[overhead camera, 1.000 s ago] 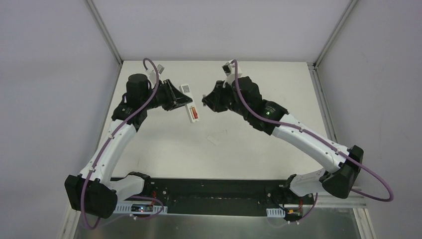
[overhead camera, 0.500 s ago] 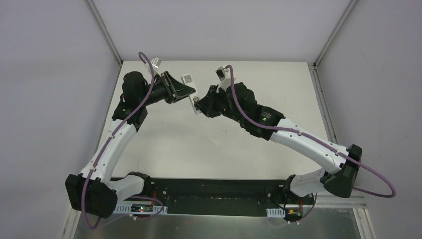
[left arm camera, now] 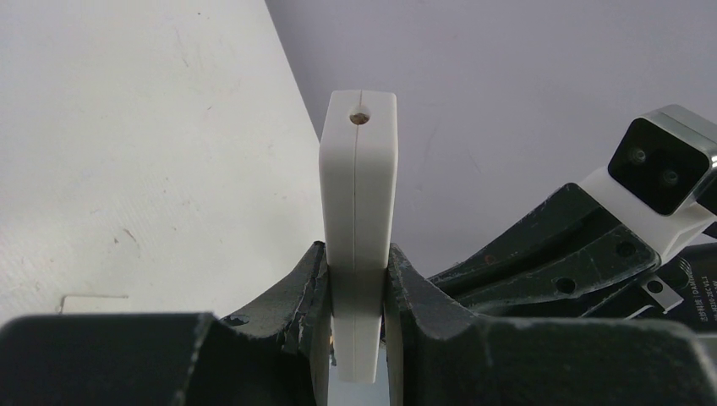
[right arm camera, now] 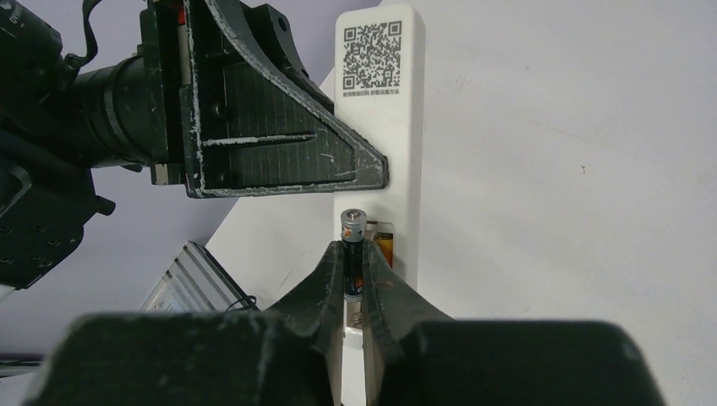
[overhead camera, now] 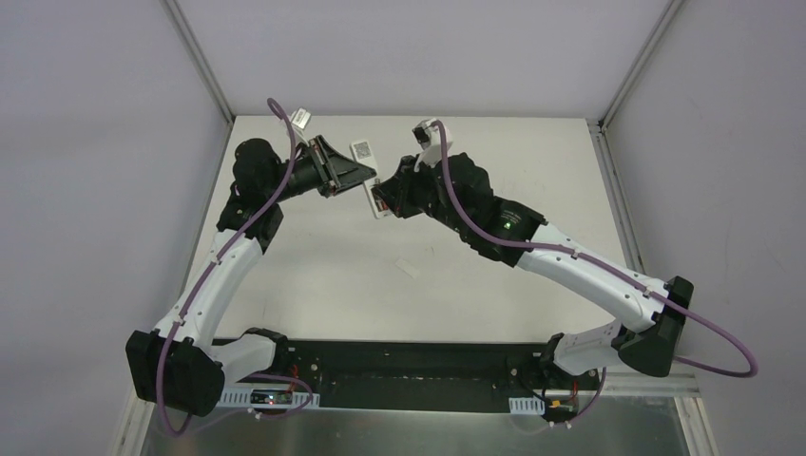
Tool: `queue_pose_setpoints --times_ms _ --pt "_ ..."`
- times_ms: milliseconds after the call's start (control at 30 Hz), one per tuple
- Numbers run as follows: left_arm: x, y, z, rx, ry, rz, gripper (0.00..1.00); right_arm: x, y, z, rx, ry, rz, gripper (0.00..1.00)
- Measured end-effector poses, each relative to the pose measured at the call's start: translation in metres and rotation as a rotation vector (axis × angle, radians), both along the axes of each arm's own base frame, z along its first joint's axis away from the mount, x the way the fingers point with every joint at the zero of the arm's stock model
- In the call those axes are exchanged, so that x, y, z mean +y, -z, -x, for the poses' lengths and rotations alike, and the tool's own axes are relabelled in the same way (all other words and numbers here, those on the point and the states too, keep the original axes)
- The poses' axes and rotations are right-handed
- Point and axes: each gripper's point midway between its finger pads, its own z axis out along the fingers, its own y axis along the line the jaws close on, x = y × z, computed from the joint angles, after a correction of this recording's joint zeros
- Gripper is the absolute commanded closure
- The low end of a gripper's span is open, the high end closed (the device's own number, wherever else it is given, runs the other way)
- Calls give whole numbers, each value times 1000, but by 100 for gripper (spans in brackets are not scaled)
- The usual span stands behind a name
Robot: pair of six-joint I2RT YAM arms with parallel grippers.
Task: Load the batteries into the remote control
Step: Load the battery into the remote control.
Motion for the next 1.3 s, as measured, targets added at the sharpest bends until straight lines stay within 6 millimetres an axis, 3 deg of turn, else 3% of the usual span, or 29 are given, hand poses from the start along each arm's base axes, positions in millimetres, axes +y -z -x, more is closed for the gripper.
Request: queue_pose_setpoints --times_ms 633,1300 --pt "-2 -4 3 25 20 31 100 3 5 7 -71 -46 80 94" --pt "-5 -2 -1 98 22 67 100 2 7 9 -59 -44 98 73"
